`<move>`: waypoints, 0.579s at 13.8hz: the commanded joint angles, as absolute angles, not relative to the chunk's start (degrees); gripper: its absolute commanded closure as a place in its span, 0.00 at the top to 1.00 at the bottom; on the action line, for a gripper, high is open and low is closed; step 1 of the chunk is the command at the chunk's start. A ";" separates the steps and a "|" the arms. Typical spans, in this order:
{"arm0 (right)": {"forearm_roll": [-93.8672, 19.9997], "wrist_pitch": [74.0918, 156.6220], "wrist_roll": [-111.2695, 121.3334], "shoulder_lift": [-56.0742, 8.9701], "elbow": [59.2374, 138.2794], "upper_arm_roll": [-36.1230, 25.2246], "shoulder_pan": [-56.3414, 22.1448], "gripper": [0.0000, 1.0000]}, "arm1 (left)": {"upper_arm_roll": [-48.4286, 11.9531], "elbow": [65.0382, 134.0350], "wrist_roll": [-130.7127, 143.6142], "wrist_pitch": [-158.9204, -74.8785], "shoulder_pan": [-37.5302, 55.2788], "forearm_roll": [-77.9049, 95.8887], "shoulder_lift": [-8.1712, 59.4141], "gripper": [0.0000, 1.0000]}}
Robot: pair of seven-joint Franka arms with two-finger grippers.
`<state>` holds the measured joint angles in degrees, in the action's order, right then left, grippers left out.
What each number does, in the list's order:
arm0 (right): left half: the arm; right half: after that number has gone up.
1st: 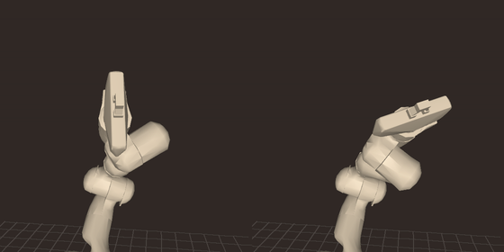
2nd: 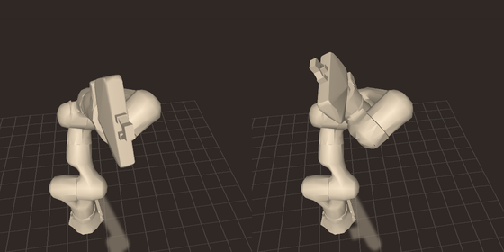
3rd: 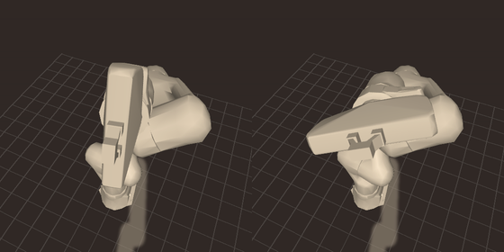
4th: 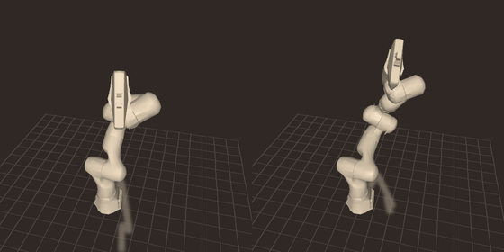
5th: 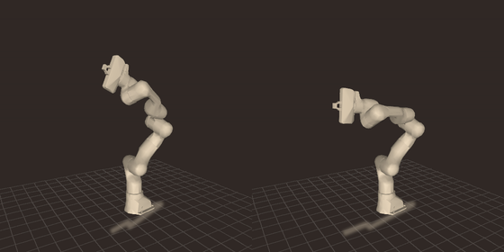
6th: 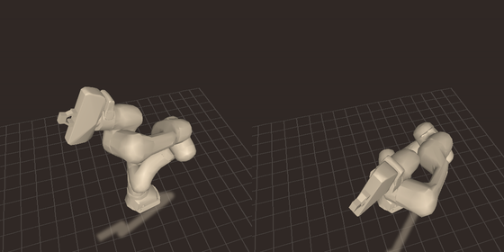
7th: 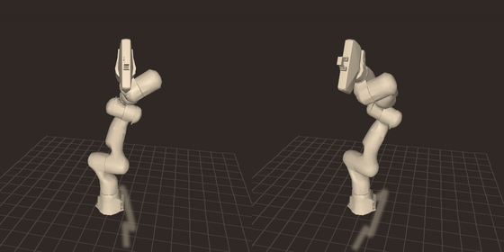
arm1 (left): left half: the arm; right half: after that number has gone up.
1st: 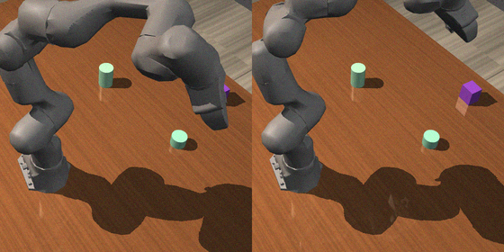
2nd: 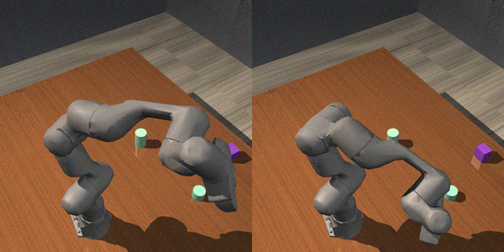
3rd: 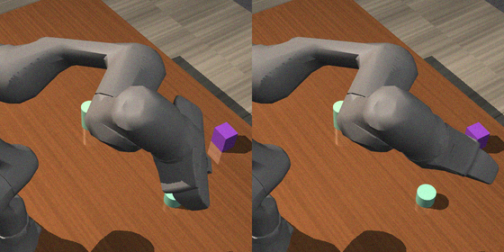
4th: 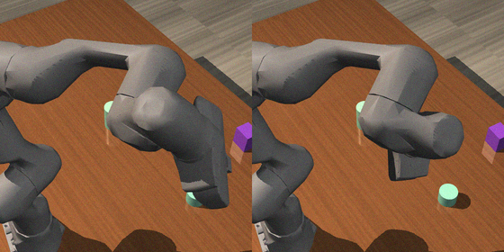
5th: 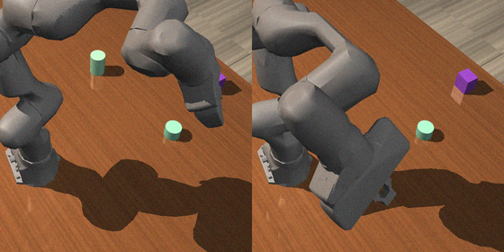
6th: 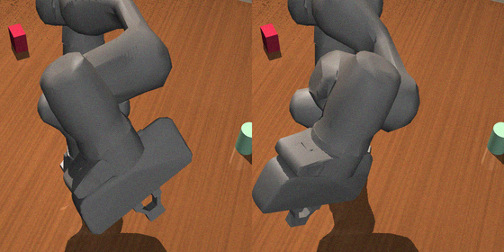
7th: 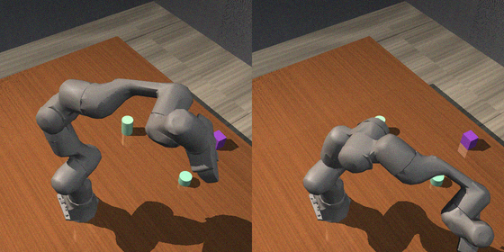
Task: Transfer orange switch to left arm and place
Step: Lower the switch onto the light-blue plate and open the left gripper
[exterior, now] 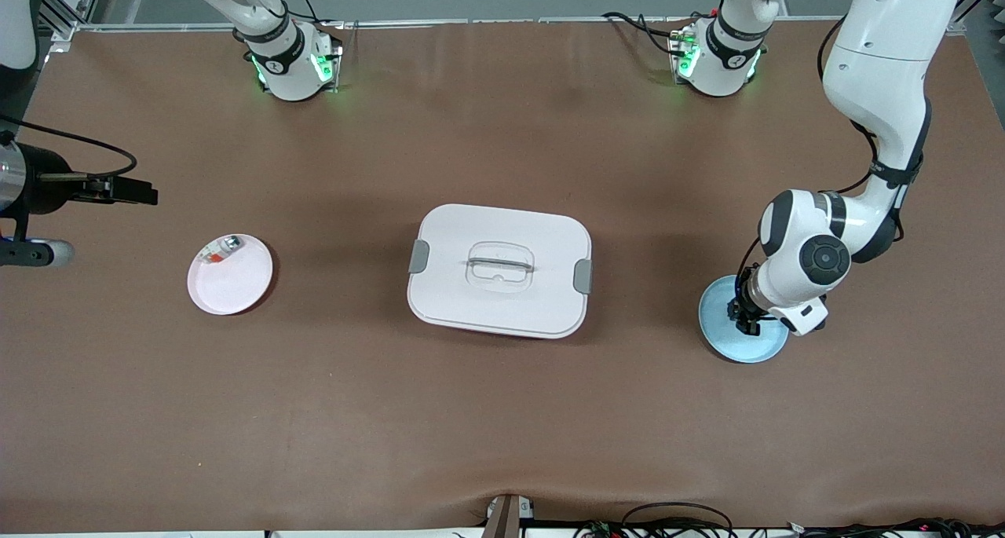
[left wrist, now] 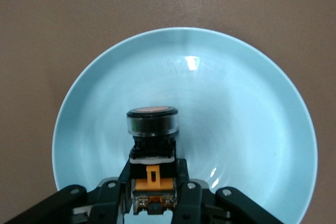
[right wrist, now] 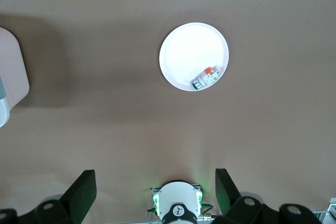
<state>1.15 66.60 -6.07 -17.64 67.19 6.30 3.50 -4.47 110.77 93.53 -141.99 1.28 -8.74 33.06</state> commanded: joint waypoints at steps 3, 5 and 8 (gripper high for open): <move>-1.32 72.14 -6.42 -10.03 77.50 6.50 5.36 1.00 | -5.01 110.92 92.91 -143.09 0.62 -9.93 33.49 0.02; -2.02 76.09 -6.42 -6.17 83.29 6.50 5.45 1.00 | -5.01 110.92 91.41 -143.09 0.62 -9.93 33.49 0.23; -3.25 80.32 -6.42 -2.03 89.64 6.50 6.41 1.00 | -5.01 110.83 90.88 -143.09 0.62 -9.93 32.96 0.67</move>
